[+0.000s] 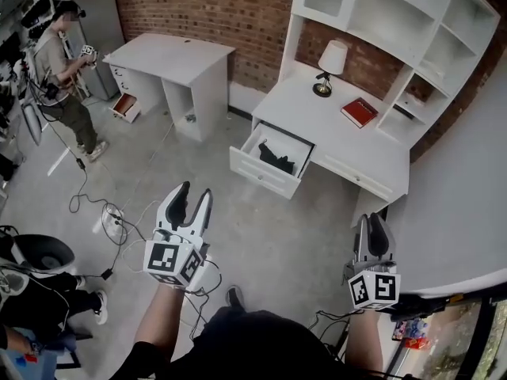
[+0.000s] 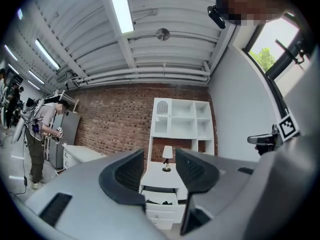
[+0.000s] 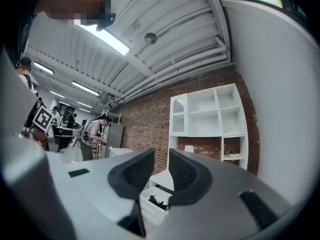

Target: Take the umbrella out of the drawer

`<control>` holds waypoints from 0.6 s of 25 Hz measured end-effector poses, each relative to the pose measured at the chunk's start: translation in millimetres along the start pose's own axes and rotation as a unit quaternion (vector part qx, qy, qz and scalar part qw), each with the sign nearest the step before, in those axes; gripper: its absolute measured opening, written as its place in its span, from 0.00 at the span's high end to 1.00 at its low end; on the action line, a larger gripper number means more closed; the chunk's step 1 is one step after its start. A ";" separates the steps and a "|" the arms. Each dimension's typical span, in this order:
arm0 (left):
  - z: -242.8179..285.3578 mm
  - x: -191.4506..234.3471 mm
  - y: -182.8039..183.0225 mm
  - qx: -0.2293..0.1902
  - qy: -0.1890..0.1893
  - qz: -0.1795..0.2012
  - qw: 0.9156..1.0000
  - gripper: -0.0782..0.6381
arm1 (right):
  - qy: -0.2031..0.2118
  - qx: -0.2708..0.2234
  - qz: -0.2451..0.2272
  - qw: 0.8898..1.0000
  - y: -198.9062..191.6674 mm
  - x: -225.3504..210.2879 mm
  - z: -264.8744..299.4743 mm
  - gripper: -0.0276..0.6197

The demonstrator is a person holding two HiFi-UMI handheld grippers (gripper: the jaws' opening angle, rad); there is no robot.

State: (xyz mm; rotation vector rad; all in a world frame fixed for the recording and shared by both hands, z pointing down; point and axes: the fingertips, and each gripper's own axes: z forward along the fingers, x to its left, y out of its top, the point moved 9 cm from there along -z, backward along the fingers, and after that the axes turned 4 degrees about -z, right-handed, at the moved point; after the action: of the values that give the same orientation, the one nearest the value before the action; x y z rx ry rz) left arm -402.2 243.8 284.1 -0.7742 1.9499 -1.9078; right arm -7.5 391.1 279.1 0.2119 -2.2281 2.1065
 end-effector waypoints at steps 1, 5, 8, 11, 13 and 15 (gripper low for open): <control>6.4 9.0 -2.4 0.003 -0.002 -0.004 1.000 0.62 | -0.002 0.004 -0.004 1.000 0.0 3.8 7.3 0.83; 31.9 37.7 -12.8 0.017 -0.008 -0.013 1.000 0.62 | -0.012 0.021 -0.009 1.000 -2.6 8.4 35.4 0.83; 52.7 43.2 -22.5 0.028 -0.014 -0.010 0.999 0.62 | -0.016 0.036 -0.006 0.999 -9.8 3.8 53.6 0.83; 75.9 43.5 -29.2 0.036 -0.017 -0.010 0.999 0.62 | -0.012 0.041 -0.004 0.999 -21.5 -2.8 74.3 0.83; 92.3 43.3 -30.3 0.037 -0.013 -0.009 0.999 0.62 | -0.003 0.039 0.000 0.999 -28.9 -8.0 93.5 0.83; 108.1 41.3 -30.8 0.039 -0.006 -0.004 0.999 0.62 | 0.008 0.033 0.005 0.999 -35.4 -16.0 113.6 0.83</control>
State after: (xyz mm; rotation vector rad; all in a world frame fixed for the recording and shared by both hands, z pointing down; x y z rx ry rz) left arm -369.3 132.4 313.3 -0.7725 1.8561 -1.9657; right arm 18.6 276.8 305.0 0.1873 -2.1560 2.1814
